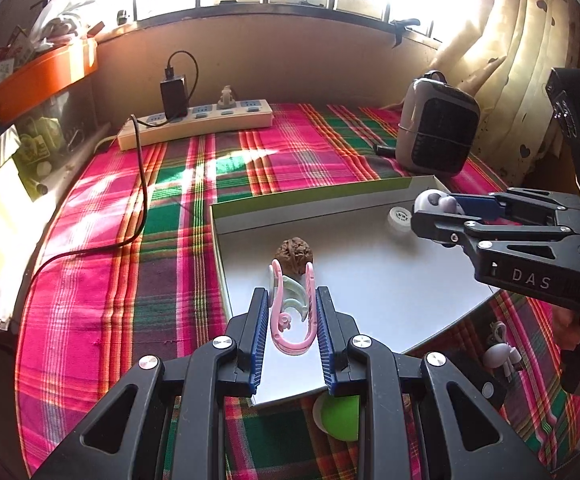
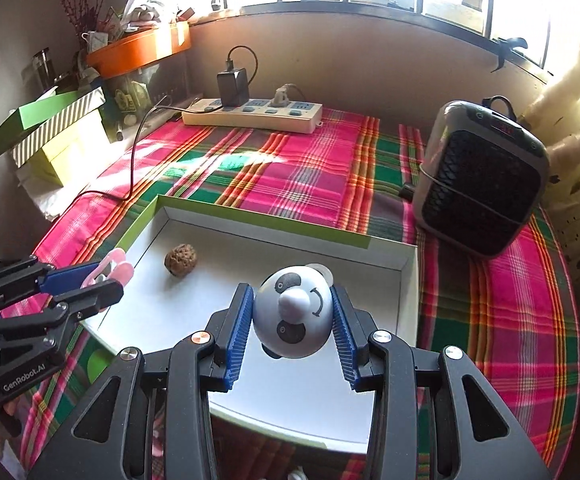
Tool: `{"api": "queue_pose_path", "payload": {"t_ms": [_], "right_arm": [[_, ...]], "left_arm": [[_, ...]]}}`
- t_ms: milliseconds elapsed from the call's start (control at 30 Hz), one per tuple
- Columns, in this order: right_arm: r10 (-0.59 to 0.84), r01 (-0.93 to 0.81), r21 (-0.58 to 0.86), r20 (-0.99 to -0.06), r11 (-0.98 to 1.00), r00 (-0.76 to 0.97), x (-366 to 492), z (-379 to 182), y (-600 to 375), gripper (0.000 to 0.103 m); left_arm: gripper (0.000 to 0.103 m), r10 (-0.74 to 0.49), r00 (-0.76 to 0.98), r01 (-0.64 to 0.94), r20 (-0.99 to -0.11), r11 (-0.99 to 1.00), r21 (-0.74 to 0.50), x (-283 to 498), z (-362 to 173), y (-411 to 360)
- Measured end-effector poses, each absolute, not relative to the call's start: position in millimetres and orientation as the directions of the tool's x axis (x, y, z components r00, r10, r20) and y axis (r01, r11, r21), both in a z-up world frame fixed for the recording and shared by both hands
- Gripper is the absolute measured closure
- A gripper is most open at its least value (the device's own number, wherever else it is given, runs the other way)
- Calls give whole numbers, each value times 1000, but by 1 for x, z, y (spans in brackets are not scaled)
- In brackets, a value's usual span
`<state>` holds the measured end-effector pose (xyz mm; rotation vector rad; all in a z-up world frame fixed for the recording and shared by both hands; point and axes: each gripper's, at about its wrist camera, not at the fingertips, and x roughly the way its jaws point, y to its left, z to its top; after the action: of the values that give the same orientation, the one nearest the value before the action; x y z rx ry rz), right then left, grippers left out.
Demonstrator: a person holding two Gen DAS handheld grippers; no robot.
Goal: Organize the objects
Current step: 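Carry the pink clip with the left gripper while the right gripper carries the face toy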
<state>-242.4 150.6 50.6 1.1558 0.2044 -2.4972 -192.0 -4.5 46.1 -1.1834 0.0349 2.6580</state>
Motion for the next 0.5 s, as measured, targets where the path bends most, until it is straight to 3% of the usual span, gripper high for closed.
{"api": "queue_pose_path", "payload": {"t_ms": [500], "right_arm": [[-280,452,25,-815,-892,-508,-285,27,110,63]], "left_arm": [[82,200,-613,-223,-764,-972,-75,-211,29,1]]}}
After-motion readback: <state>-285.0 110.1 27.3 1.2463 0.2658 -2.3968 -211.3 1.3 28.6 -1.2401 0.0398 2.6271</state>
